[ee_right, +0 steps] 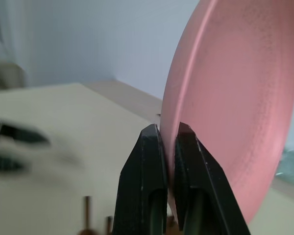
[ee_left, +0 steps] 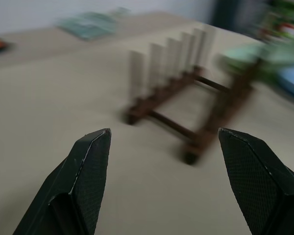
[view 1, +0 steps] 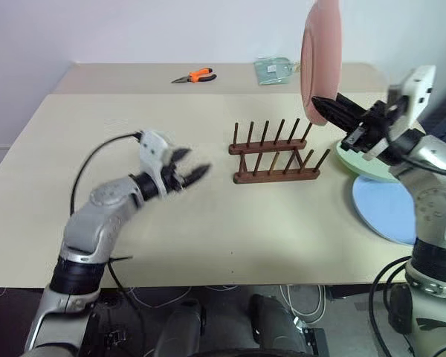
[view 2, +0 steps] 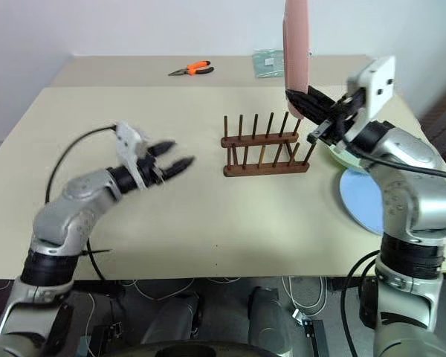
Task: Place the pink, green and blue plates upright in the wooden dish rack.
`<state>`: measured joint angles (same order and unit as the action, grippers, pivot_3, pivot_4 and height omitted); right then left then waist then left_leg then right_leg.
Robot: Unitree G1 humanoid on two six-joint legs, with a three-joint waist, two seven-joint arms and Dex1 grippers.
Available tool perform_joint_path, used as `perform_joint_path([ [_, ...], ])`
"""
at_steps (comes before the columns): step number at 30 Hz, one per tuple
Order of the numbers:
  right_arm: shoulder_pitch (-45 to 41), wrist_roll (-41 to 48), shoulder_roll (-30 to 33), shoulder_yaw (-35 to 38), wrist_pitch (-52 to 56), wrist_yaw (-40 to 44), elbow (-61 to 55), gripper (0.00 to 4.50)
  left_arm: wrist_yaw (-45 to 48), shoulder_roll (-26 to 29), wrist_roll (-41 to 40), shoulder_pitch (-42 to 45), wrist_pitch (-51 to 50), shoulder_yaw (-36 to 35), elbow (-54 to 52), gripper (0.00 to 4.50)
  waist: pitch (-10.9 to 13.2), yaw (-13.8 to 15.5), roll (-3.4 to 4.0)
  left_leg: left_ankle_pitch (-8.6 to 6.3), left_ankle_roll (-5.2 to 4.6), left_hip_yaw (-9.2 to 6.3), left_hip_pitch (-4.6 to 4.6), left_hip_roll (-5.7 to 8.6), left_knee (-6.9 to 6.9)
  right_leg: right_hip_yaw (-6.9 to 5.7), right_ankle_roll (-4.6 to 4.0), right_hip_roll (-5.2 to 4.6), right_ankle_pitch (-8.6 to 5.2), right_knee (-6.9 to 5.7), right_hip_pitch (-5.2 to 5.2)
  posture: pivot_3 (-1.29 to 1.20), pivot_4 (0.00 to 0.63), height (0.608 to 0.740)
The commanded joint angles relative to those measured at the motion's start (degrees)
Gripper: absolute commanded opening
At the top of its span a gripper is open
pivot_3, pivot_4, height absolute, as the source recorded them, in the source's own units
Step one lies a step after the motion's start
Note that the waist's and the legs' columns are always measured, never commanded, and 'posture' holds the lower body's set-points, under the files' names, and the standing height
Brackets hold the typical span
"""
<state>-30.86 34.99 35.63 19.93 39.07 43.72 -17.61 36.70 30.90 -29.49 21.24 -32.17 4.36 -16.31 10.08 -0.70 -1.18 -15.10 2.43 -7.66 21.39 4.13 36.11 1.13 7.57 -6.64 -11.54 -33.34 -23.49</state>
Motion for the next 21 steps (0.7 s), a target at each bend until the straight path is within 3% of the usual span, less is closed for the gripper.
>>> perform_joint_path([
  [1,0.41,3.26,3.81,2.05,1.67,3.42,4.23,0.00,6.63,1.69,-0.65,-2.60,0.78,3.34,-5.13,3.56,-0.03,-0.06,0.09,0.00,0.00,0.07,-0.03,-0.02,-0.03,0.01,0.00,-0.01,0.00,0.00,0.01,0.00,0.150,0.740],
  [17,-6.53,6.90,6.07,1.65,4.45,10.14,26.92,0.00,7.25,-0.96,3.28,-4.06,1.42,5.58,-5.09,3.56,0.01,-0.04,0.13,0.00,-0.02,0.10,-0.02,0.00,0.03,0.01,0.14,-0.02,0.07,-0.02,0.01,0.00,0.150,0.740],
  [21,-7.09,4.88,5.95,1.21,2.03,8.22,27.51,1.58,7.09,-1.47,3.77,-3.31,0.71,5.60,-5.04,3.62,0.02,0.03,0.13,0.00,-0.02,0.10,-0.01,0.00,0.03,0.01,0.16,-0.02,0.08,-0.01,0.01,0.00,0.150,0.740],
])
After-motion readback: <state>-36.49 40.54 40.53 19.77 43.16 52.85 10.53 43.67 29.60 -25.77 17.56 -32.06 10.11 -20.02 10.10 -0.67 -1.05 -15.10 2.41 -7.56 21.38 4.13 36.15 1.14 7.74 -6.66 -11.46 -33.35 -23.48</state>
